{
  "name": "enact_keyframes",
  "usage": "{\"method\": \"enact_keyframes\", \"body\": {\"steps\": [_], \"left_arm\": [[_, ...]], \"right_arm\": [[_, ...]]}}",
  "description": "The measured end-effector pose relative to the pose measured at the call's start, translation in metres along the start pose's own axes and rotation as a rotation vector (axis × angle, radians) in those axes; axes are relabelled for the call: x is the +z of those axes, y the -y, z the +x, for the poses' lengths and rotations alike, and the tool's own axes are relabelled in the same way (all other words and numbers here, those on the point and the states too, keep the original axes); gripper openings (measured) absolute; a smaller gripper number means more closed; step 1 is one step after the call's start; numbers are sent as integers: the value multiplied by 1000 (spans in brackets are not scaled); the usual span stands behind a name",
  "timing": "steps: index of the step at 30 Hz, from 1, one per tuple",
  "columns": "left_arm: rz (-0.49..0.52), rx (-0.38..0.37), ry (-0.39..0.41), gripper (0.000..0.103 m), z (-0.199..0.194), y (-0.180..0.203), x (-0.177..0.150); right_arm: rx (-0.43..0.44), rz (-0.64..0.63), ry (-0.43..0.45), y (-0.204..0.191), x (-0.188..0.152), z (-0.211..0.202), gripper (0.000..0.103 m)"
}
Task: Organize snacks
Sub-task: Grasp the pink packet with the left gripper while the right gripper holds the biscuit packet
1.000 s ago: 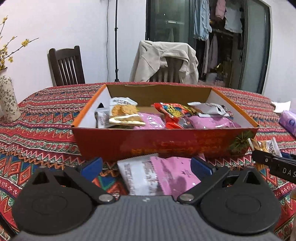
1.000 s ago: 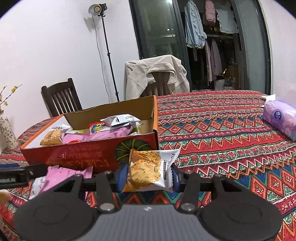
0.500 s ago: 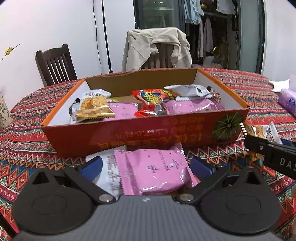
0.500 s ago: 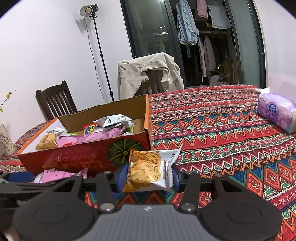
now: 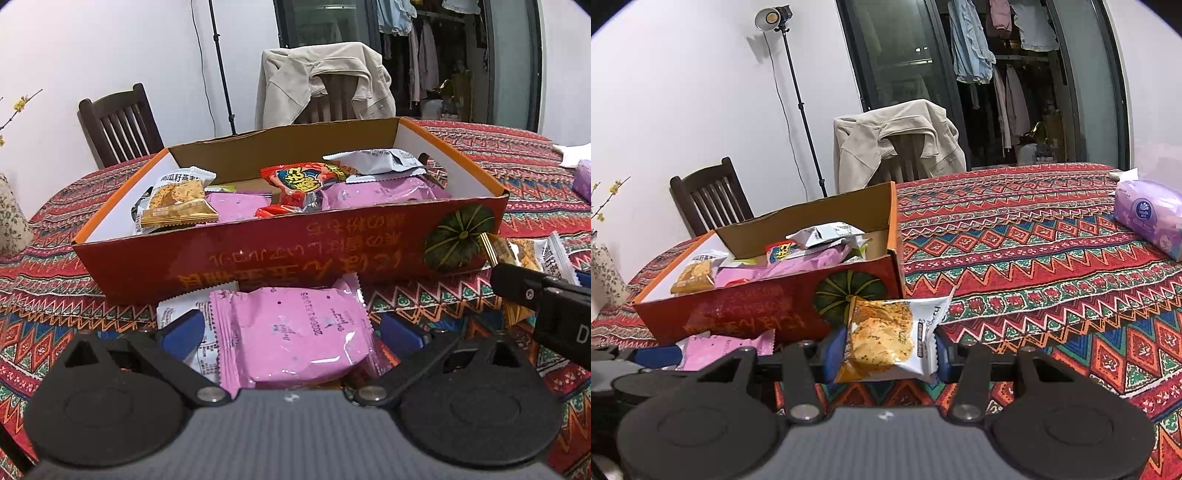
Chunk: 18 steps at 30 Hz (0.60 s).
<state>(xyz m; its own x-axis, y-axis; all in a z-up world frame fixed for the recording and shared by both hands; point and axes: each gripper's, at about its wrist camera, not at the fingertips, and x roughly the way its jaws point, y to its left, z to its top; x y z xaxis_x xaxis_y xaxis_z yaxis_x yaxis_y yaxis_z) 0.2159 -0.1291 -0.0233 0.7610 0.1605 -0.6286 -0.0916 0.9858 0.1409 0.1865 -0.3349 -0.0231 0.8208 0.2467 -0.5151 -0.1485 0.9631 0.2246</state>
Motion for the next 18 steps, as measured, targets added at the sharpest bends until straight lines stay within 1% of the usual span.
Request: {"method": "enact_keyframes", "body": {"steps": [4, 7, 9, 10, 11, 12, 15, 18], "left_arm": [[-1, 6, 6, 101, 0, 0, -1], [-2, 3, 13, 94, -2, -3, -2], [4, 2, 21, 84, -5, -4, -3], [8, 3, 27, 82, -6, -4, -4], [8, -3, 35, 76, -9, -6, -5], [7, -18, 37, 73, -10, -8, -4], [-5, -50, 44, 66, -16, -16, -5], [-22, -72, 48, 64, -21, -24, -7]], "right_arm": [[5, -3, -4, 0, 0, 1, 48], [14, -1, 3, 0, 0, -1, 48], [19, -1, 10, 0, 0, -3, 48], [19, -1, 11, 0, 0, -3, 48], [20, -1, 10, 1, -1, -4, 48], [20, 0, 10, 1, -1, -3, 48], [30, 2, 15, 1, -1, -4, 48], [34, -1, 25, 1, -1, -6, 48]]}}
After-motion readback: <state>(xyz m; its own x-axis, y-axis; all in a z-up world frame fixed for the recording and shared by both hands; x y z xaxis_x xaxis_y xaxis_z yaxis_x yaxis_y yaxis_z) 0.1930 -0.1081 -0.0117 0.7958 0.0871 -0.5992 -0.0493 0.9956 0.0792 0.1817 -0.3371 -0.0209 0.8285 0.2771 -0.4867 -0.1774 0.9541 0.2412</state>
